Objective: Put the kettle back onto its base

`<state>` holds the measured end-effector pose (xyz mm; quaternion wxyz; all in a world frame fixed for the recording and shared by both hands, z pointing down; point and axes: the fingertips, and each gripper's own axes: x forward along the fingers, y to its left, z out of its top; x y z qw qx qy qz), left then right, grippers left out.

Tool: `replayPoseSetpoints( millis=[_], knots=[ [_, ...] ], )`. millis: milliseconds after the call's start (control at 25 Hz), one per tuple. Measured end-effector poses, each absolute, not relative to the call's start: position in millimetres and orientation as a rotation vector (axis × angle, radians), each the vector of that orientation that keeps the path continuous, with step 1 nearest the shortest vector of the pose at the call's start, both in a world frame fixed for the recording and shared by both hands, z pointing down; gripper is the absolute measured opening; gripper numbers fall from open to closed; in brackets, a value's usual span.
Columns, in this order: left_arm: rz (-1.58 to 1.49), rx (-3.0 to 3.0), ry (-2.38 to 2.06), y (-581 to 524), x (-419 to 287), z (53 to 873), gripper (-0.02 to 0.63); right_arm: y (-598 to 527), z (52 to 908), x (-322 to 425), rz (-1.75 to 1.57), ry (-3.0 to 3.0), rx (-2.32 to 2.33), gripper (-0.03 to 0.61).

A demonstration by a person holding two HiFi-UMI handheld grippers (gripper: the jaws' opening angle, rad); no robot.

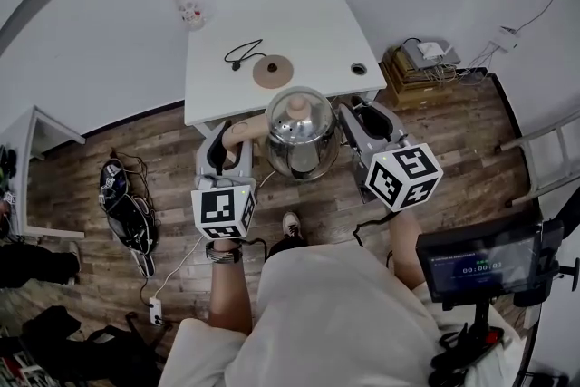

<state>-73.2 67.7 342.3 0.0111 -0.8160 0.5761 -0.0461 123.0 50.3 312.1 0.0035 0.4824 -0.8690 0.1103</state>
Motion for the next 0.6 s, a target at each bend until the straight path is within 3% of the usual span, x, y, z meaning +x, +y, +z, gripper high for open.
replayPoseSetpoints(
  millis=[600],
  knots=[
    [-0.164, -2.607, 1.735, 2, -106, 345, 0.135, -10, 314, 91, 0.395, -2.676, 1.597, 0.097]
  ],
)
